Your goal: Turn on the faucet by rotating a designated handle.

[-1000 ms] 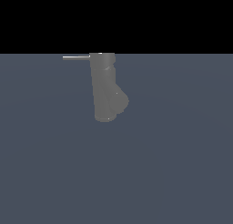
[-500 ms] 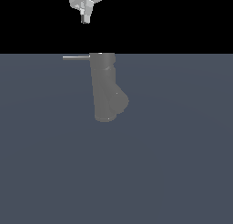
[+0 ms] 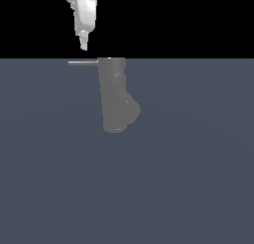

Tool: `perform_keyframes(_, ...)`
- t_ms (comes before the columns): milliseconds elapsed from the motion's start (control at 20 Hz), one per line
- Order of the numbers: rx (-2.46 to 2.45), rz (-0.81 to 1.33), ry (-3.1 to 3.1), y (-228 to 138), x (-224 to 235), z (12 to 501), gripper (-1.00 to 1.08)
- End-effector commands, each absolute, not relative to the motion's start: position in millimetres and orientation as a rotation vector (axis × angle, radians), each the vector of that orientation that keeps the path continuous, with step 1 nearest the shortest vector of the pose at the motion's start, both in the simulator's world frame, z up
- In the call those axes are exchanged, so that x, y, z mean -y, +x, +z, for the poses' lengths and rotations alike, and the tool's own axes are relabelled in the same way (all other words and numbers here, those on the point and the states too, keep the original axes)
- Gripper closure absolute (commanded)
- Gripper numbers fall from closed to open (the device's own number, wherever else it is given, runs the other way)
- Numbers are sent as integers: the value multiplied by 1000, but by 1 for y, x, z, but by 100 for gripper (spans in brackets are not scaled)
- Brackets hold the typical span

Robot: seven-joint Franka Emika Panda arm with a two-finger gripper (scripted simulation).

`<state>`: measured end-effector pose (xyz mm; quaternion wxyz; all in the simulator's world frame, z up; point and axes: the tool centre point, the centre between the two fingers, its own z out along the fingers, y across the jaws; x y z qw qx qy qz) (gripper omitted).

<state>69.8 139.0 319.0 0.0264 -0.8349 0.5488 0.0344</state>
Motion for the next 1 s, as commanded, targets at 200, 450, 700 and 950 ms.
perform_keyframes(200,-1840,48,-2522,88,-165,289,108)
perform_keyframes(450,-1900,15,-2495,95,-177,276,108)
perform_keyframes(700,-1924,0,-2483,98,-182,270,108)
perform_keyframes(950,-1923,1,-2484,97,-182,270,108)
